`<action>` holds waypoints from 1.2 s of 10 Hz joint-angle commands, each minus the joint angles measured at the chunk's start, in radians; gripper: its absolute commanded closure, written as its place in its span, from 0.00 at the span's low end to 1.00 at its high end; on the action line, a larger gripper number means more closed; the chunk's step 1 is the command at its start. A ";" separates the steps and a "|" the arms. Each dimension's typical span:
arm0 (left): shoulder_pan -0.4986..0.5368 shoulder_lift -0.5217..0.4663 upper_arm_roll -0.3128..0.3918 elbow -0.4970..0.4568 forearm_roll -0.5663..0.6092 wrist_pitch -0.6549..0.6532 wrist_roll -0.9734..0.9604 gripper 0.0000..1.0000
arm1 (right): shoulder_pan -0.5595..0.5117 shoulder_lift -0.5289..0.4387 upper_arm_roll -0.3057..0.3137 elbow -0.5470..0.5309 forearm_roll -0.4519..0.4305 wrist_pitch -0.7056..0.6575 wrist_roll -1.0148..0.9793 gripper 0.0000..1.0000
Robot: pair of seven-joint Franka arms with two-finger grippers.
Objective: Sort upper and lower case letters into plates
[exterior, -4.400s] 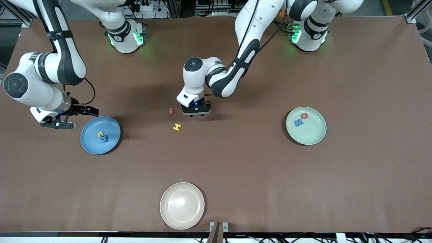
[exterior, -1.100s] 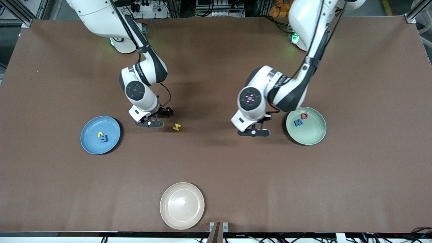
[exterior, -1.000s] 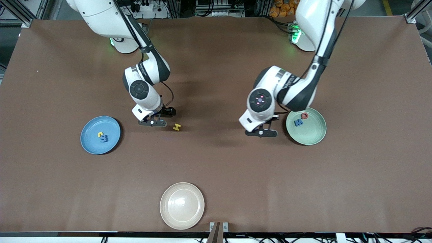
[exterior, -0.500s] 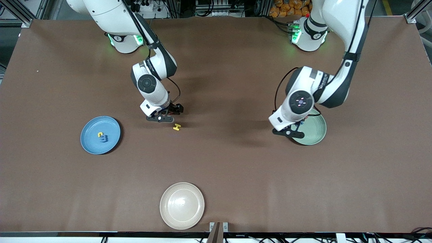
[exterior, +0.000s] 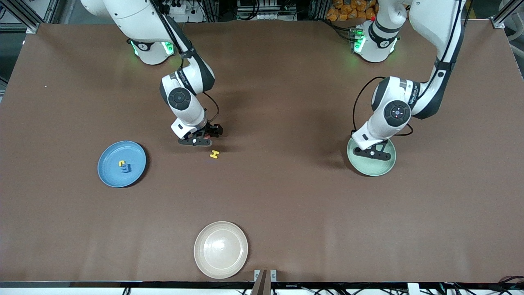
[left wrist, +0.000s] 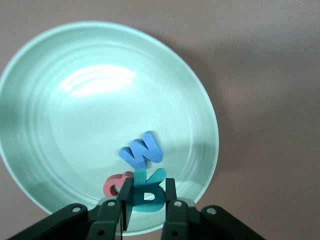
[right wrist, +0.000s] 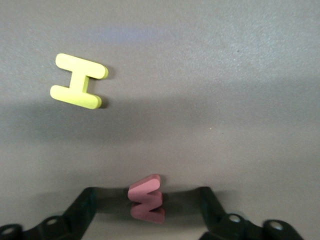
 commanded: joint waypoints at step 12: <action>0.004 0.090 -0.165 0.199 -0.021 0.011 -0.345 0.00 | -0.395 -0.181 -0.012 0.034 0.007 -0.134 -0.419 1.00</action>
